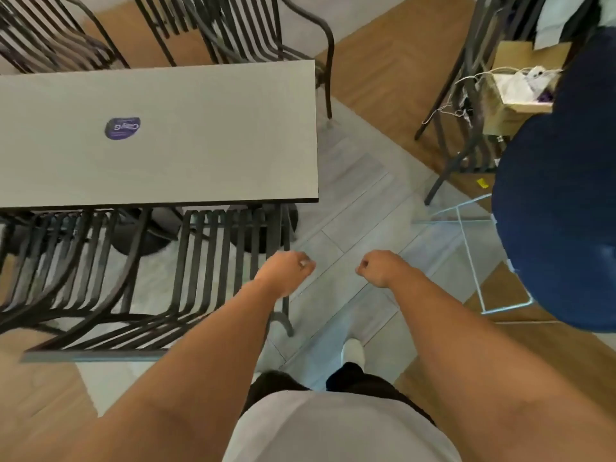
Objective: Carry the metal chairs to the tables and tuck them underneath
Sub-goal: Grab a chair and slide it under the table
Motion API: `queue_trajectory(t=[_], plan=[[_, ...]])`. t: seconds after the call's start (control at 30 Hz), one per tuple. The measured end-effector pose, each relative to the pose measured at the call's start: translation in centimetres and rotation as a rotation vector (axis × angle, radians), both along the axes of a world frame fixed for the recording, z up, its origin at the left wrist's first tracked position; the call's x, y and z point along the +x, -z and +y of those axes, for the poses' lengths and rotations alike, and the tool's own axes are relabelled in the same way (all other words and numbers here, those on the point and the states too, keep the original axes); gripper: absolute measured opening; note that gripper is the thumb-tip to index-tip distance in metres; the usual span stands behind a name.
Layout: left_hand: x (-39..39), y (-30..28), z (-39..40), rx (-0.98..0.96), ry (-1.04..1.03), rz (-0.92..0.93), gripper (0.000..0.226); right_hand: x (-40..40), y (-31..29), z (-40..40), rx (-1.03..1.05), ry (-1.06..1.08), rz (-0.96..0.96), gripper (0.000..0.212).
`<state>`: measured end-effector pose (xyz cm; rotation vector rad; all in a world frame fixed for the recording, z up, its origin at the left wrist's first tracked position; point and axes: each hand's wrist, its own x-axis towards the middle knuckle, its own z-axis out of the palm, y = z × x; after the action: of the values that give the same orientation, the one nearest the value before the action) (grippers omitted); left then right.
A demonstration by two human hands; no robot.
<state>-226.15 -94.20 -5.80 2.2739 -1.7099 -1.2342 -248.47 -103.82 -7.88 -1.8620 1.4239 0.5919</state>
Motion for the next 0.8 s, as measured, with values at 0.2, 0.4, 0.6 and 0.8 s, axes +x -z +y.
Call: queue_trajectory(t=[0.2, 0.4, 0.6, 0.8], plan=[[-5.8, 0.8, -5.6, 0.045, 0.050, -0.005, 0.045, -4.6, 0.7, -5.3, 0.018, 0.008, 0.028, 0.047], [-7.0, 1.6, -13.0, 0.060, 0.094, -0.021, 0.048, -5.6, 1.6, -10.8, 0.027, 0.040, 0.020, 0.045], [-6.2, 2.7, -23.8, 0.070, 0.126, -0.038, 0.045, -4.4, 2.0, -20.4, 0.009, 0.115, 0.000, 0.043], [-4.1, 1.4, -35.9, 0.046, 0.158, -0.045, 0.045, -2.1, 0.6, -31.1, -0.036, 0.173, -0.022, 0.039]])
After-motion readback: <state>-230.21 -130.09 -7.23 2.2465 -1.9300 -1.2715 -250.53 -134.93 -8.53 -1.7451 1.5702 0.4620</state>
